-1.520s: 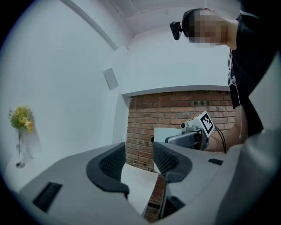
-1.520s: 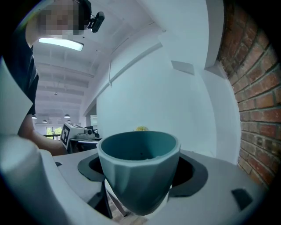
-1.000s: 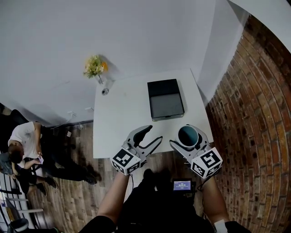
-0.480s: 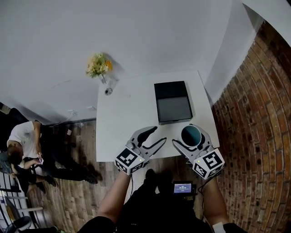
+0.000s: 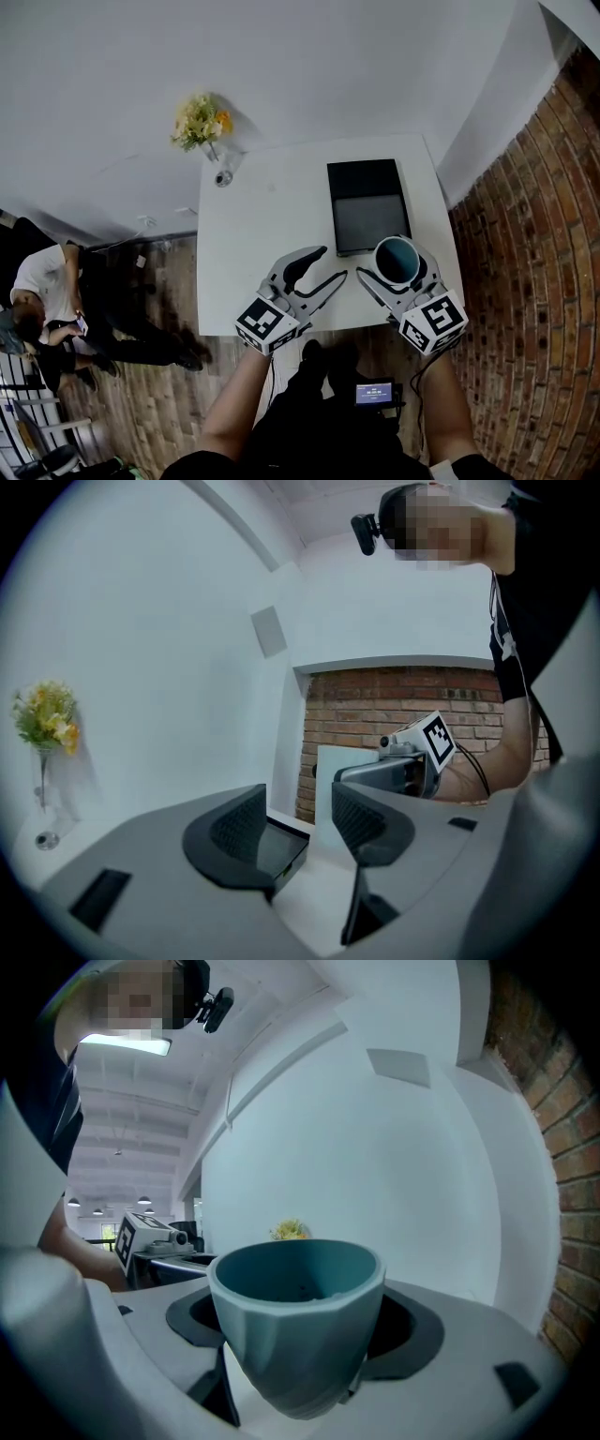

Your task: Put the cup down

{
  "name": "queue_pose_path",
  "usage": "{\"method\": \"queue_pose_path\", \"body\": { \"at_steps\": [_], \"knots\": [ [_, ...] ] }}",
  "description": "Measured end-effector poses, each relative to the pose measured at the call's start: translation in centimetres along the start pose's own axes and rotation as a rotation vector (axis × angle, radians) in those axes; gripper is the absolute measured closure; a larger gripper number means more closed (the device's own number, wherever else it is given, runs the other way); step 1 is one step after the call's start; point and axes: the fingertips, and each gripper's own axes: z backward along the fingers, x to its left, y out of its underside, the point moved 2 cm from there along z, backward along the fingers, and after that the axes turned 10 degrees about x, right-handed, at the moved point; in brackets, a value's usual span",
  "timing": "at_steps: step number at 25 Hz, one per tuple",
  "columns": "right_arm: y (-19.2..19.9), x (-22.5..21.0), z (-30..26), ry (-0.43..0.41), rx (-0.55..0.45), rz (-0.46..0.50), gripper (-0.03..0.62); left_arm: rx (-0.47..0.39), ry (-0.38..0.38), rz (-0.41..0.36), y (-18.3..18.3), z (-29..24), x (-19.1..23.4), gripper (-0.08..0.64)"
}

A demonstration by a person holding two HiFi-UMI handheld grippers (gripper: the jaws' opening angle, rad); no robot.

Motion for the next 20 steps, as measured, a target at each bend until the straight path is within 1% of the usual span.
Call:
{"method": "queue_pose_path", "body": {
  "at_steps": [5,10,13,17,20],
  "knots": [
    [-0.2,-2.0,-3.1,0.022,-0.015,0.018,0.193,-0.032,-0.008,0.045,-0.4,-0.7,1.8,0.342],
    [0.0,-4.3,-6.6,0.04,-0.022,0.02,0.193,-0.052,-0.013,0.064,-0.6,-1.2,3.5,0.348],
    [0.3,-5.5,-8.7,0.05,-0.009,0.047,0.193,-0.057,-0.013,0.07,-0.5,-1.6,4.4,0.353],
    [0.4,-6.6,-10.9,0.04,-0.008,0.058,0.193,-0.055,-0.019,0.078,-0.1,-2.2,5.4,0.357],
    [0.1,-7.3,-12.1,0.03,-0.023,0.038,0.193,-0.066,-0.032,0.082,0.1,-2.7,6.2,0.376]
  ]
}}
